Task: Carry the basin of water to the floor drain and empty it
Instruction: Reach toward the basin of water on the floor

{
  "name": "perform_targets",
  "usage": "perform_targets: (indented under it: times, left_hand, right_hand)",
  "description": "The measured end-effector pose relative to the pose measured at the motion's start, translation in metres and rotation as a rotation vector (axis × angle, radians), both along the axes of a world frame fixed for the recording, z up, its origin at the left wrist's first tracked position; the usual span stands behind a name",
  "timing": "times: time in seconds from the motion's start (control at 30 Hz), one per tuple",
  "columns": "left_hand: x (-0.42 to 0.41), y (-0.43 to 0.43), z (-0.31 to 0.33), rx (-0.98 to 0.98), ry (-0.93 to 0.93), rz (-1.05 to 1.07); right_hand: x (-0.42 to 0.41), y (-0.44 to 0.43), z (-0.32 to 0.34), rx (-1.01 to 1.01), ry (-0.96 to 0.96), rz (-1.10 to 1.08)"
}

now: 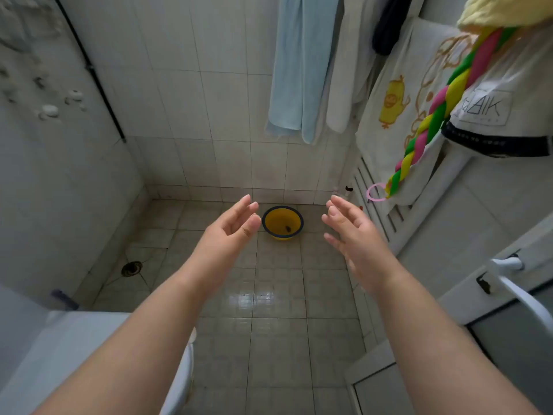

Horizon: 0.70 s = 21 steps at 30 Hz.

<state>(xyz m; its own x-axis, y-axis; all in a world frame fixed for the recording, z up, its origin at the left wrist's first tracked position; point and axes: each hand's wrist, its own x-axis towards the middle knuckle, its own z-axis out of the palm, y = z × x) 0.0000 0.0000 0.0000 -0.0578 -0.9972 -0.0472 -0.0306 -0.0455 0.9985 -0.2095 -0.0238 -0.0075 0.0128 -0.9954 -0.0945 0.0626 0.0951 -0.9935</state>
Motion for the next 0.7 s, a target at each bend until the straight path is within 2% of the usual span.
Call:
perform_targets:
  times: [0.4, 0.7]
  left_hand:
    - [0.041, -0.003, -0.028, 0.036, 0.014, -0.001]
    - [0.047, -0.042, -0.045, 0.091, 0.045, 0.019]
  right_hand:
    - [0.035, -0.003, -0.028, 0.025, -0.033, -0.037]
    - [0.039, -0.04, -0.038, 0.058, -0.05, -0.064]
